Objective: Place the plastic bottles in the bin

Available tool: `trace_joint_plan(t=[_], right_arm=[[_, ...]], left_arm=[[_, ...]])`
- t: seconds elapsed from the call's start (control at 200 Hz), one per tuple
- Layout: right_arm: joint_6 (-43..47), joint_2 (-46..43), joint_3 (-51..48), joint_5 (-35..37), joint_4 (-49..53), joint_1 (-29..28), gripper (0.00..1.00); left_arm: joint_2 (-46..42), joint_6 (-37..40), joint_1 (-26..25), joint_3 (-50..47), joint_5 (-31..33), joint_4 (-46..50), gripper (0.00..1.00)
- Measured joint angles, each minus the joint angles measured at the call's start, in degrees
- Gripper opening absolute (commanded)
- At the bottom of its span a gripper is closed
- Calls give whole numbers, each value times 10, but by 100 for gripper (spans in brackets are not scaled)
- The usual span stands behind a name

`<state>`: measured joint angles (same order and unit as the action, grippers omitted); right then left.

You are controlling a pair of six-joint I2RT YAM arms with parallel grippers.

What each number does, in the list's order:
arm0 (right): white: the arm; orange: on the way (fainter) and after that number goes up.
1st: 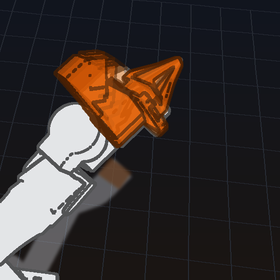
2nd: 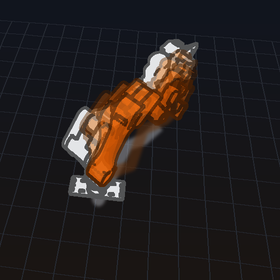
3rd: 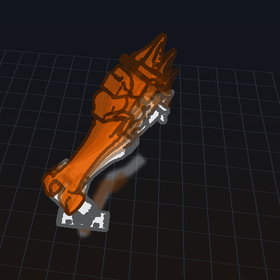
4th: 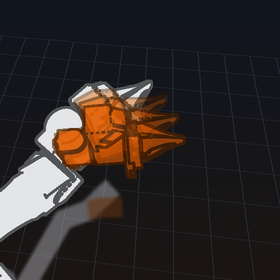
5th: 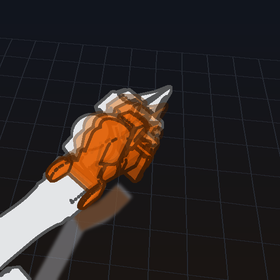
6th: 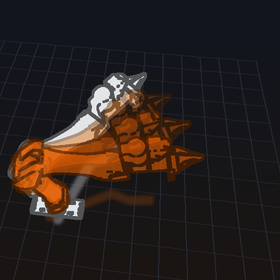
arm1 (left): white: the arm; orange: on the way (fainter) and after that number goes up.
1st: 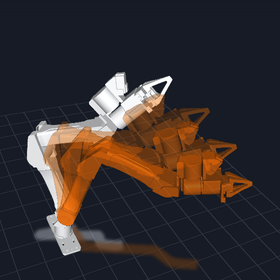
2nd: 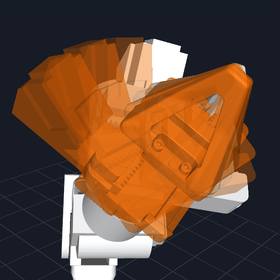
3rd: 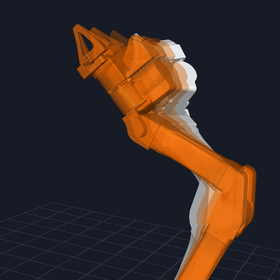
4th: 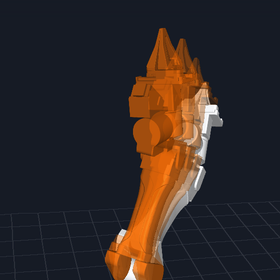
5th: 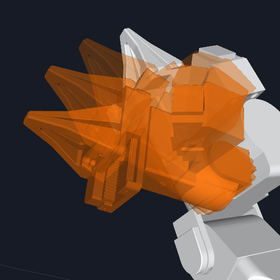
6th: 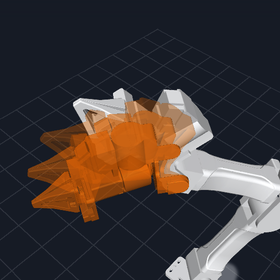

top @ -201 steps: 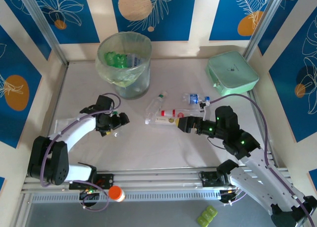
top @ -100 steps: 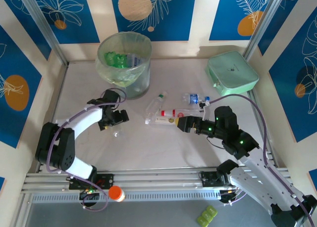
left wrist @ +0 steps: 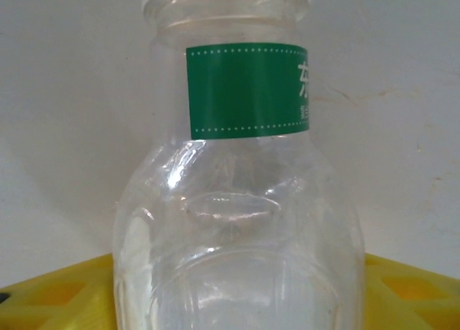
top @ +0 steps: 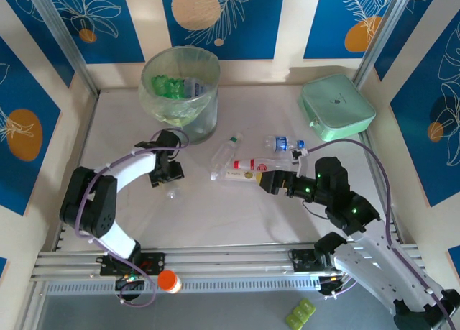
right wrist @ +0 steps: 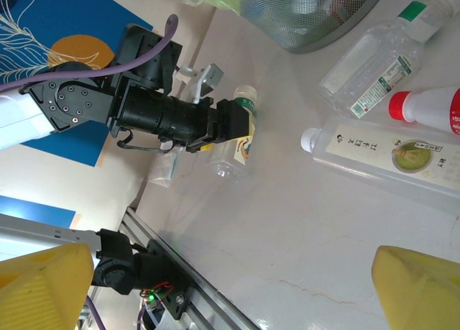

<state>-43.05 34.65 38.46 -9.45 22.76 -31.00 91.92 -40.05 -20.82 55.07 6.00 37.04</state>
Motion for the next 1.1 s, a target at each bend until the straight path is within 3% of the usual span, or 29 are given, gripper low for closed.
trace_joint_plan(t=[0.145, 0.315, 0.47, 0.785, 1.095], right_arm=[[0, 0, 0, 0, 1, 0, 100], [0, 0, 0, 0, 9, 0, 100], [0, 1, 0, 0, 9, 0, 99], [0, 36, 5, -2, -9, -30, 99], [-5, 75, 39, -2, -45, -61, 99]], left_arm=[[0, -2, -1, 1, -1, 0, 50], [-20, -1, -3, -2, -9, 1, 49], [-104, 1, -25, -14, -23, 6, 48], [-292, 68, -107, -30, -131, -47, 44], [-330, 134, -165, -30, -222, -109, 43]])
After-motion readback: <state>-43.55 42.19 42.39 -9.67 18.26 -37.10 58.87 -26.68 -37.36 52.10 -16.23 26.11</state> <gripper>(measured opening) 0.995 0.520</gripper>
